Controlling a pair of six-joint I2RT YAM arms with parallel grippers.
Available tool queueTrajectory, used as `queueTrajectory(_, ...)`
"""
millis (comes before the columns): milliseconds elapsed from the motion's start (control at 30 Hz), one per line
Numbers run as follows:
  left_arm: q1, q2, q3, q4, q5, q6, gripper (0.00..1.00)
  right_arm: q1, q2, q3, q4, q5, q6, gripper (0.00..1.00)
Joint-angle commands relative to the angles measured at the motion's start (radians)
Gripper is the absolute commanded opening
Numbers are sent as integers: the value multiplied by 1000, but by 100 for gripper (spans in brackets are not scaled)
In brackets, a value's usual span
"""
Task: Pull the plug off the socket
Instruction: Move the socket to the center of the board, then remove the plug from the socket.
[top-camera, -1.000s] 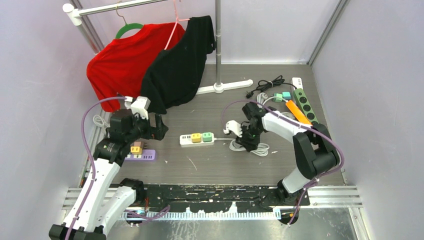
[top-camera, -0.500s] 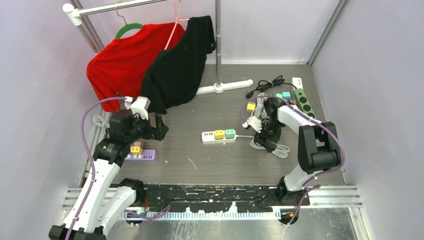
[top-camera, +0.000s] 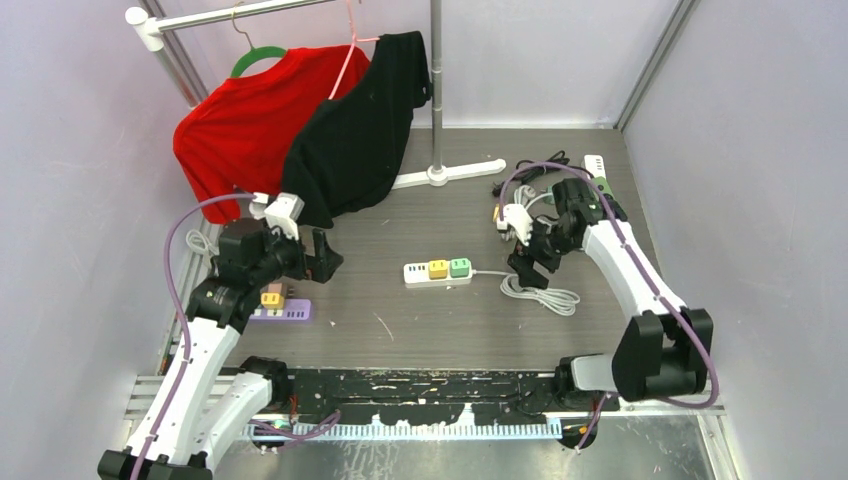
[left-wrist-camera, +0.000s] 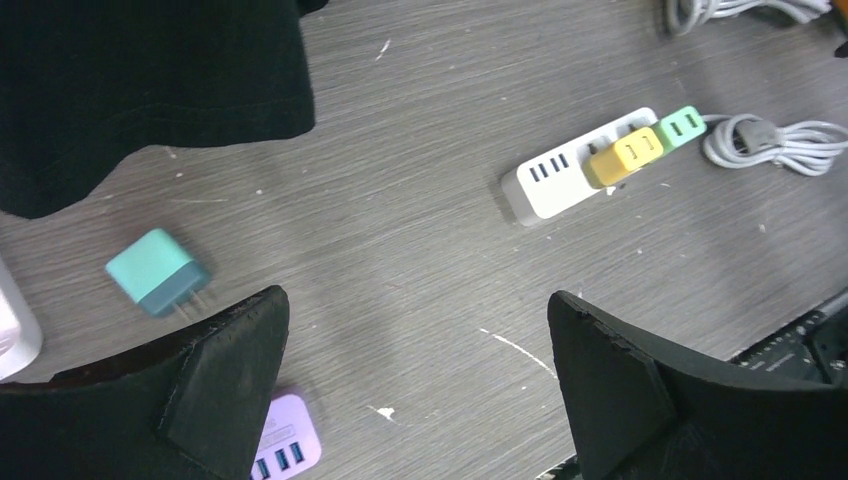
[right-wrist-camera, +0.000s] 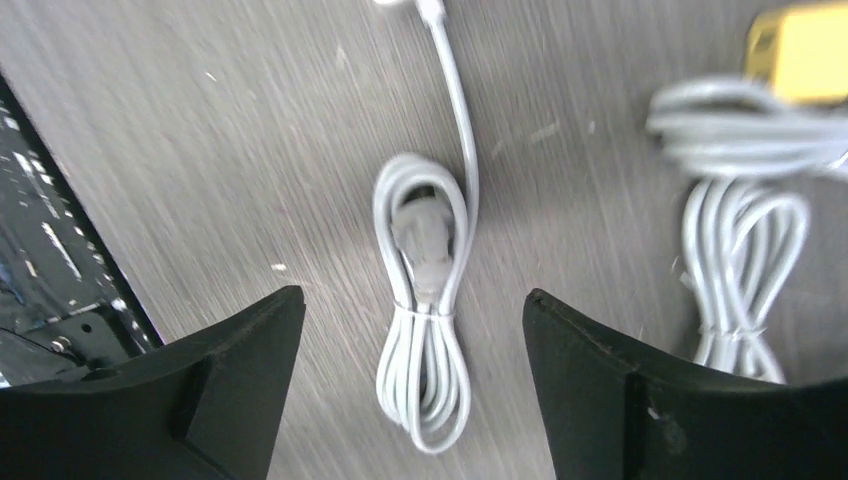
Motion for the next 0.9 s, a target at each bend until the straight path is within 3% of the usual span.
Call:
queueTrajectory(0, -5, -1, 5, 103, 137, -58, 99, -2, -120, 43, -43, -309, -138, 89)
queueTrajectory(67, -4, -1, -12, 165, 203, -116, 99, -2, -147, 55, -62, -392, -187, 99)
queueTrajectory(200, -5, -1, -61, 322, 310, -265, 99, -2, -156, 89, -86, -547, -229, 100)
queueTrajectory(367, -44, 16, -198, 679, 383, -507, 98, 35, -73, 136, -144, -704, -297, 100)
queueTrajectory(467, -196, 19, -243, 710, 257, -442, 97, 93, 12, 145, -115, -692, -338, 100)
queueTrajectory(633, -489, 25, -366, 802, 26, -207, 97, 169, 106, 130, 47, -535, -296, 100)
queueTrajectory(767, -610, 39, -564, 1075, -74, -91, 98, 243, 156, 125, 211, -418, -195, 99)
queueTrajectory(867, -630, 51, -605, 1096, -89, -81, 98, 289, 201, 125, 308, -335, -118, 95)
